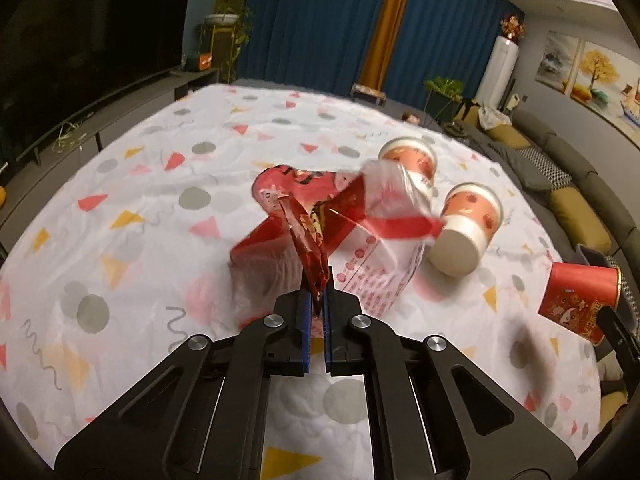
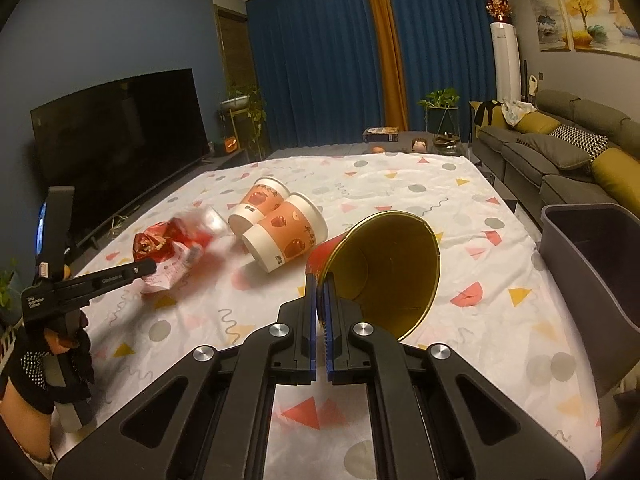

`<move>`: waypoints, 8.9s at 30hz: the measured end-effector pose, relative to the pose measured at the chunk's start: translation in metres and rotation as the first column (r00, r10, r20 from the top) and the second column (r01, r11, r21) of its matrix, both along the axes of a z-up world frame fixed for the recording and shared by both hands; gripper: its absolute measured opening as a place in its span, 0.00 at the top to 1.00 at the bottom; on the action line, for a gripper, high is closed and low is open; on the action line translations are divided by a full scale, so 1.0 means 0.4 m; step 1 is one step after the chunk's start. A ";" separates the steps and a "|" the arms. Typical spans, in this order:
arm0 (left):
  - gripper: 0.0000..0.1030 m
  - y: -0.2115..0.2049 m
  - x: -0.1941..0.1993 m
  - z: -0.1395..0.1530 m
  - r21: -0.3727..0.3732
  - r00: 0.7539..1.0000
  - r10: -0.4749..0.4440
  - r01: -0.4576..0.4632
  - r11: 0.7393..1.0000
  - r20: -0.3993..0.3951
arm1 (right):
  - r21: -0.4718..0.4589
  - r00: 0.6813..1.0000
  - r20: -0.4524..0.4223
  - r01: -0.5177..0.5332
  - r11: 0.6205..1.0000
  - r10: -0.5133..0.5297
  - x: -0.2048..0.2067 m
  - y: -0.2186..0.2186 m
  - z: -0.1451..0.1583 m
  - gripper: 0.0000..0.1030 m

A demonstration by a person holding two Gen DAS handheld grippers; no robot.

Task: Collect trash
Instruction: 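Grasp the red cup rim with the right gripper while the left grasps the red wrapper bag, then carry the red cup and wrapper bag over the grey bin with both grippers, then open both grippers over the grey bin to drop the cup and bag, then move both grippers back to the two apple-print paper cups on the bed, then grasp the larger apple-print cup with the right gripper while the left grasps the smaller one, then carry both apple-print paper cups over the grey bin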

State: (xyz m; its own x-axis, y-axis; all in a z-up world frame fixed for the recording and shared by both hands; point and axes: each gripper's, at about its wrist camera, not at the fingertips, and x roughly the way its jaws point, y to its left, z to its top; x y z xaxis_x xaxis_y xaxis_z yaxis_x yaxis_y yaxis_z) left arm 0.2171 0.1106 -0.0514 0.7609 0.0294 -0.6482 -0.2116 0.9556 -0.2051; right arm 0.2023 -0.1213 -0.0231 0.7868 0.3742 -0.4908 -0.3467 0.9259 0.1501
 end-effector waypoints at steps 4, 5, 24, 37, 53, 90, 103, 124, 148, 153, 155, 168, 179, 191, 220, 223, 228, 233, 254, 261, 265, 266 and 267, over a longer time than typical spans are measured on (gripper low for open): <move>0.97 -0.023 -0.042 0.047 0.013 0.998 -0.007 0.006 1.000 0.064 | 0.005 1.000 0.018 0.001 1.000 -0.001 -0.016 -0.005 0.014 0.96; 0.97 -0.030 -0.052 0.059 0.019 0.997 -0.012 0.010 1.000 0.078 | 0.005 1.000 0.022 0.002 1.000 -0.002 -0.019 -0.005 0.016 0.96; 0.97 -0.313 -0.114 0.188 0.138 0.949 -0.237 0.212 0.968 0.206 | 0.030 0.989 0.113 0.090 0.995 -0.093 -0.115 -0.123 0.090 0.96; 0.97 -0.500 -0.079 0.205 0.165 0.899 -0.374 0.343 0.925 0.229 | 0.043 0.962 0.161 0.217 0.975 -0.221 -0.139 -0.269 0.131 0.96; 0.97 -0.771 0.020 0.215 0.168 0.821 -0.510 0.482 0.860 0.255 | 0.026 0.868 0.211 0.455 0.890 -0.450 -0.084 -0.479 0.148 0.96; 0.95 -1.026 0.197 0.091 0.099 0.737 -0.655 0.648 0.755 0.165 | -0.010 0.849 0.103 0.522 0.853 -0.518 0.055 -0.613 0.050 0.96; 0.44 -0.991 0.215 0.071 0.073 0.754 -0.642 0.638 0.766 0.137 | 0.017 0.825 0.086 0.559 0.829 -0.558 0.033 -0.645 0.044 0.80; 0.06 -0.559 0.058 0.156 0.206 0.926 -0.281 0.233 0.950 0.251 | 0.053 0.848 0.107 0.517 0.855 -0.519 -0.074 -0.455 0.071 0.21; 0.06 0.022 0.007 0.164 0.169 0.960 0.145 -0.188 0.967 0.238 | 0.011 0.974 -0.058 0.222 0.975 -0.221 0.146 0.168 -0.002 0.21; 0.06 0.056 0.020 0.165 0.160 0.957 0.162 -0.204 0.966 0.242 | 0.001 0.969 -0.098 0.228 0.974 -0.227 0.219 0.249 -0.032 0.21; 0.06 0.059 0.028 0.160 0.152 0.957 0.162 -0.202 0.967 0.239 | 0.004 0.967 -0.116 0.229 0.973 -0.227 0.243 0.267 -0.041 0.21; 0.06 0.054 0.073 0.122 0.148 0.967 0.138 -0.171 0.974 0.213 | -0.023 0.943 -0.200 0.266 0.964 -0.266 0.351 0.304 -0.099 0.28; 0.06 0.043 0.093 0.100 0.138 0.975 0.120 -0.147 0.980 0.188 | -0.041 0.950 -0.200 0.237 0.971 -0.240 0.373 0.315 -0.106 0.32; 0.06 -0.002 0.141 0.085 0.124 0.984 0.049 -0.071 0.990 0.174 | -0.025 0.958 -0.194 0.210 0.977 -0.211 0.366 0.275 -0.102 0.44; 0.06 -0.052 0.220 0.054 0.116 0.989 -0.016 -0.001 0.993 0.145 | -0.017 0.965 -0.185 0.183 0.983 -0.183 0.385 0.233 -0.099 0.43; 0.06 -0.082 0.246 0.052 0.121 0.987 -0.065 0.047 0.992 0.144 | 0.004 0.968 -0.157 0.198 0.980 -0.195 0.363 0.192 -0.076 0.43; 0.06 -0.109 0.314 0.028 0.068 0.990 -0.103 0.097 0.993 0.097 | 0.028 0.972 -0.120 0.207 0.978 -0.202 0.322 0.139 -0.043 0.42; 0.07 -0.127 0.361 0.006 0.072 0.990 -0.127 0.123 0.990 0.064 | 0.036 0.976 -0.100 0.196 0.980 -0.192 0.293 0.112 -0.032 0.42; 0.45 -0.172 0.355 -0.009 0.051 0.973 -0.230 0.228 0.972 0.028 | 0.002 0.984 -0.088 0.159 0.987 -0.158 0.258 0.096 -0.035 0.42; 0.45 -0.218 0.268 0.043 0.095 0.969 -0.237 0.229 0.969 0.076 | -0.003 0.984 -0.070 0.163 0.987 -0.163 0.228 0.072 -0.022 0.42; 0.45 -0.251 0.229 0.074 0.113 0.965 -0.244 0.233 0.966 0.095 | 0.001 0.984 -0.049 0.174 0.985 -0.173 0.195 0.045 -0.006 0.42; 0.45 -0.261 0.220 0.081 0.115 0.963 -0.249 0.237 0.965 0.102 | 0.003 0.983 -0.044 0.177 0.984 -0.177 0.187 0.037 -0.001 0.42; 0.45 -0.270 0.212 0.088 0.117 0.961 -0.255 0.242 0.963 0.108 | 0.004 0.983 -0.039 0.181 0.984 -0.180 0.177 0.026 0.005 0.42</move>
State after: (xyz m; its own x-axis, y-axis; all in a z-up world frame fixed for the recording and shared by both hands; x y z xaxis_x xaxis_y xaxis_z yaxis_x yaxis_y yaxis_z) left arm 0.3020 0.0024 -0.0162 0.8250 -0.1096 -0.5544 0.0555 0.9920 -0.1135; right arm 0.2730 -0.1109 -0.0212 0.8227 0.2315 -0.5191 -0.1678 0.9715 0.1674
